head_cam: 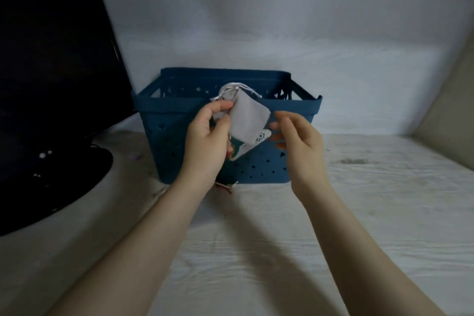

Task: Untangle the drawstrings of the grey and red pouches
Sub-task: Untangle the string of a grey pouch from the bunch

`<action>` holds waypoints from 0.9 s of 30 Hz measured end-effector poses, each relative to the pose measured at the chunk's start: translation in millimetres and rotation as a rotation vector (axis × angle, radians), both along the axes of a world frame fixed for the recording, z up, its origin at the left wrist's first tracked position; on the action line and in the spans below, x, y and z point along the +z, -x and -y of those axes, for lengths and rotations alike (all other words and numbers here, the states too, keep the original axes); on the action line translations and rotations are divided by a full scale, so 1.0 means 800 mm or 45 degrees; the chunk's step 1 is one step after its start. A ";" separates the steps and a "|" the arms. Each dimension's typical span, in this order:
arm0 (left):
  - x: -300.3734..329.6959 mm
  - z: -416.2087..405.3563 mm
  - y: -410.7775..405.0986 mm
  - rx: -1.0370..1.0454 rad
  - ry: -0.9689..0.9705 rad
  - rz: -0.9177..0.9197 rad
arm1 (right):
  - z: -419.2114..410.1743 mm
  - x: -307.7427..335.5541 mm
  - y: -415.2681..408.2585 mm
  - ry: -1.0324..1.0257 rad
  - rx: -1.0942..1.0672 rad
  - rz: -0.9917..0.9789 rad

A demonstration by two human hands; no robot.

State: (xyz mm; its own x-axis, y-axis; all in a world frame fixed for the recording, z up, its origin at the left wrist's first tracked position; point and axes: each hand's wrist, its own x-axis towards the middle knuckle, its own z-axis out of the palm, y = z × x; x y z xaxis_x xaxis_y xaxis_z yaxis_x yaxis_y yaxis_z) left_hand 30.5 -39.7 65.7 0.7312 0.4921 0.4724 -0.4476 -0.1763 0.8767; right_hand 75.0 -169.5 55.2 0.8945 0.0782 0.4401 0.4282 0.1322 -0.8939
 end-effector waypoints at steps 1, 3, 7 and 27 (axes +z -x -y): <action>0.017 -0.002 -0.007 0.024 -0.040 0.014 | 0.004 0.011 -0.003 0.025 0.014 -0.015; 0.044 -0.005 -0.020 0.062 -0.149 -0.002 | 0.010 0.028 -0.008 0.092 0.025 -0.049; 0.072 -0.008 -0.058 0.303 -0.693 -0.243 | 0.016 0.052 -0.016 0.182 0.073 -0.093; -0.085 -0.059 0.018 0.140 -1.767 -0.510 | 0.008 -0.004 -0.004 0.542 0.168 -0.210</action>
